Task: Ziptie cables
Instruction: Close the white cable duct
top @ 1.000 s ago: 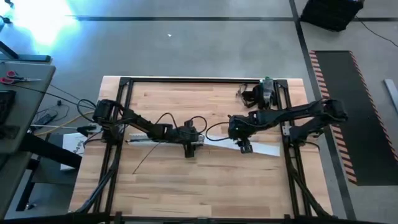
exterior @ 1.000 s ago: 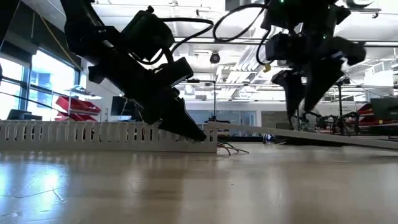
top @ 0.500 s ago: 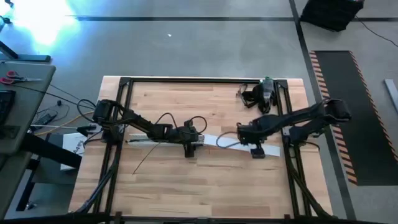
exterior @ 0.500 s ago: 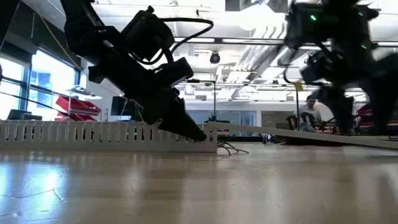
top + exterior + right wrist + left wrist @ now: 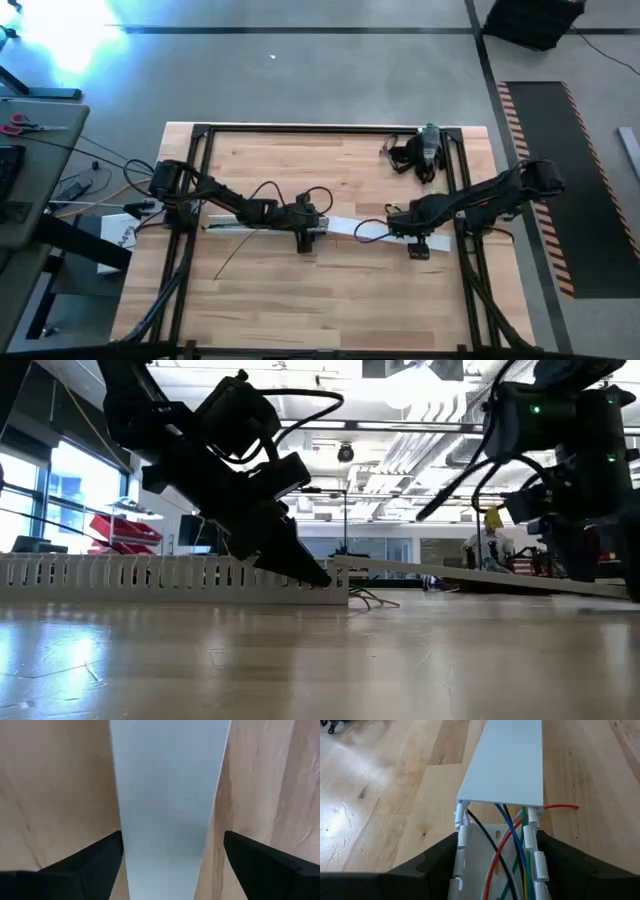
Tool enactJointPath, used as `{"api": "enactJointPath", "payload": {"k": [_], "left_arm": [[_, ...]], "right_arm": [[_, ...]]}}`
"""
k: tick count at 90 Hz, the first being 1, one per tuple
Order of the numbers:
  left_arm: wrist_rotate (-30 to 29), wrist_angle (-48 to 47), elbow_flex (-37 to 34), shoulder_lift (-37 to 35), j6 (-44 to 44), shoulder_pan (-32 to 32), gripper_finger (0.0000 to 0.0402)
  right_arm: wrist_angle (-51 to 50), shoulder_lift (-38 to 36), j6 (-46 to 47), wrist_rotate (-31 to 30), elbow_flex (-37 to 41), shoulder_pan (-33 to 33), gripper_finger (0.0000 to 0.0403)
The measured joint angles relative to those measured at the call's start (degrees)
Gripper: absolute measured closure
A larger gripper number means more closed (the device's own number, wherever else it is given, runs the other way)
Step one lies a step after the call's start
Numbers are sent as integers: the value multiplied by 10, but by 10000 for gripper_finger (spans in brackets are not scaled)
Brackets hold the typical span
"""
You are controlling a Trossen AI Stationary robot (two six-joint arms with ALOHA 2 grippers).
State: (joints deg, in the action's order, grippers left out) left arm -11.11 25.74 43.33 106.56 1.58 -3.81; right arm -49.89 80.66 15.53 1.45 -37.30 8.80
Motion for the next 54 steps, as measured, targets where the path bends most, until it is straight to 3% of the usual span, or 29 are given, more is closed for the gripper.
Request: {"api": "enactJointPath", "payload": {"k": [24,48,54], "left_arm": [[0,0,0,0,0,0,174],[-2,2,0,0,1,0,174],[-2,2,0,0,1,0,174]], "right_arm": [[27,-1,22,4,23,-2,90],[18,0,20,-3,17,-7,185],[11,1,15,0,12,-11,191]]}}
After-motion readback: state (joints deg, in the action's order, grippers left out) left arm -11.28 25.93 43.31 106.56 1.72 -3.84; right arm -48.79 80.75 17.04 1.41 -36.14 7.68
